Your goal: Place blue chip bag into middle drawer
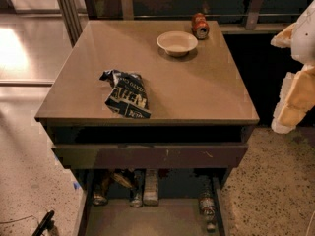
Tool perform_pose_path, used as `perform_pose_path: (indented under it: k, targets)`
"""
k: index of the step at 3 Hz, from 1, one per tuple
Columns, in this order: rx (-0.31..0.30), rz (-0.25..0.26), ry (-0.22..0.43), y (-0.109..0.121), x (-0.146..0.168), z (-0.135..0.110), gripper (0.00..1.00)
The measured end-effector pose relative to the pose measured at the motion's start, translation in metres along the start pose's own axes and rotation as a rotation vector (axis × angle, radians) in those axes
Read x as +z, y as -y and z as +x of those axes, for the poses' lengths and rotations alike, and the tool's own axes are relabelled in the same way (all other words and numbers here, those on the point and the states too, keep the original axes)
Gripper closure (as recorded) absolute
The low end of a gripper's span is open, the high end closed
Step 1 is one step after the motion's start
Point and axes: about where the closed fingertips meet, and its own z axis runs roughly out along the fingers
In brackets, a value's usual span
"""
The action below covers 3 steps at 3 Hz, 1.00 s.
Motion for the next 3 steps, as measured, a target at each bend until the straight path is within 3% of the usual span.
perform_pose_path:
  k: [1, 2, 3]
  targets:
    - [0.000, 0.000, 0.000, 0.000, 0.000, 0.000, 0.00]
    - [-0.004, 0.007, 0.034, 0.005, 0.001, -0.005, 0.00]
    - [-0.025, 0.019, 0.101, 0.017, 0.008, -0.024, 0.00]
